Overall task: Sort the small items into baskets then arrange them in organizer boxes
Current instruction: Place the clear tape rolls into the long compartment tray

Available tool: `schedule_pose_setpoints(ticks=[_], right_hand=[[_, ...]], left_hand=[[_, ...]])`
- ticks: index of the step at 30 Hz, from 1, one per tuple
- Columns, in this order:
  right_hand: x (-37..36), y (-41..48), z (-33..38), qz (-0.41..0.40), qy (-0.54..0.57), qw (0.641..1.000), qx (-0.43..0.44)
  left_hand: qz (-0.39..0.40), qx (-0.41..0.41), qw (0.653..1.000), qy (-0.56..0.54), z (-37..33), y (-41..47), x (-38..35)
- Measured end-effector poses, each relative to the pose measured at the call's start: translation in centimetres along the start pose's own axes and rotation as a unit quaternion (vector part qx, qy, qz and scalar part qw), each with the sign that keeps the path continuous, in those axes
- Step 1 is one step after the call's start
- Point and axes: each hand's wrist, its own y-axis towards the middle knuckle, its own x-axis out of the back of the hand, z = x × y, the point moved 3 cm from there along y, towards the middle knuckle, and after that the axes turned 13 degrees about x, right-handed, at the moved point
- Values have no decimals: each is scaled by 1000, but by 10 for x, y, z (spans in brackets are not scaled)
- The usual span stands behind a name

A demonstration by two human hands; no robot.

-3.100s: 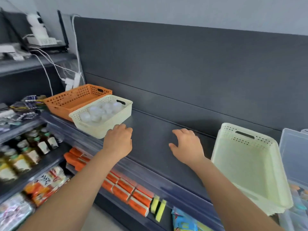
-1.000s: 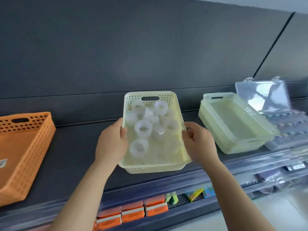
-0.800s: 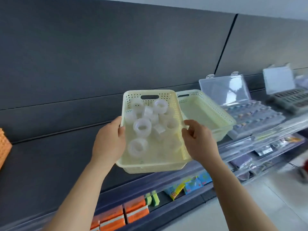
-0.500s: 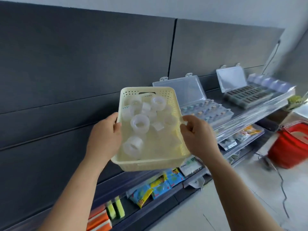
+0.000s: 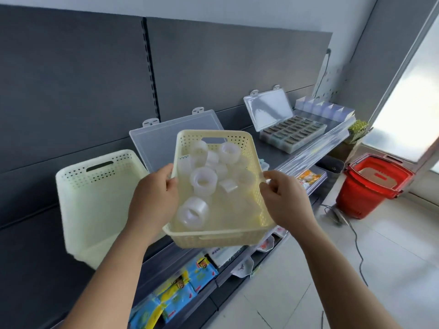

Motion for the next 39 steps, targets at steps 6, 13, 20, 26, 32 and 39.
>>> schedule_pose_setpoints(ticks=[6,13,20,26,32,39], right_hand=[[22,53,-80,-40,-23,998,-43],[48,109,-172,-74,-31,992,-93],[77,151,-269,-95,-26,987,-129],[116,190,-361,-92,-18,987,-131],[159,235,-450,-76,-36,989,-122],[180,297,-538,-55,-23,992,-115]], left_hand=[[22,-34,999,2,-53,64,-82],[65,-65,996,-4,-114,135,-175],[102,-79,992,18,-176,179,-274],[122,-72,990,0,-236,204,-363],[127,-66,989,-23,-299,221,-442],[125,-52,991,-12,-352,265,-518]])
